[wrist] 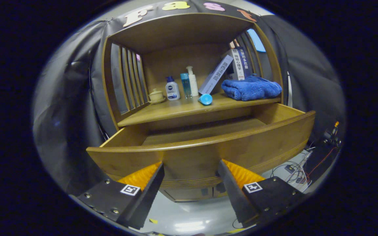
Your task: Pull open the drawer, take out the items inside it, and place them on the countertop above the cabinet.
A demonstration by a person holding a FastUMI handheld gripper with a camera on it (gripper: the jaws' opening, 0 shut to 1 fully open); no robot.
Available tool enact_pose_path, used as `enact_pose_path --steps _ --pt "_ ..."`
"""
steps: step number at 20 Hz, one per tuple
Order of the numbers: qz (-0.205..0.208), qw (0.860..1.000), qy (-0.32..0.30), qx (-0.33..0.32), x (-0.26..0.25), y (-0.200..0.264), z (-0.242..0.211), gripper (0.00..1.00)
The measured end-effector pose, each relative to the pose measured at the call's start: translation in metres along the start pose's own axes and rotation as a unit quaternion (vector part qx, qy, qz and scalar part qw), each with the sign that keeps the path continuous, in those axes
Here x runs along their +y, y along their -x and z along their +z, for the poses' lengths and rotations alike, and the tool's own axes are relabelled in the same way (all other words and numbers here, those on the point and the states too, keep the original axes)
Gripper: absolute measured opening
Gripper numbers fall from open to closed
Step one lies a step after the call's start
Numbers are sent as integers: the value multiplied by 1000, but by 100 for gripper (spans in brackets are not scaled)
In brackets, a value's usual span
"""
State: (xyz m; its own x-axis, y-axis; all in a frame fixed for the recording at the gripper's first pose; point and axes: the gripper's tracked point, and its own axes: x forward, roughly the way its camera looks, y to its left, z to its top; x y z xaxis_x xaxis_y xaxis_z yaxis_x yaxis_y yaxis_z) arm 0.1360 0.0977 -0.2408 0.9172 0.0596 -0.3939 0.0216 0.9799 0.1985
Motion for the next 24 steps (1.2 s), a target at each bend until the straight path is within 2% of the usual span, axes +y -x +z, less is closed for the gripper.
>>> enact_pose_path --steps 24 --pt "1 1000 0 -2 2 -111 37 97"
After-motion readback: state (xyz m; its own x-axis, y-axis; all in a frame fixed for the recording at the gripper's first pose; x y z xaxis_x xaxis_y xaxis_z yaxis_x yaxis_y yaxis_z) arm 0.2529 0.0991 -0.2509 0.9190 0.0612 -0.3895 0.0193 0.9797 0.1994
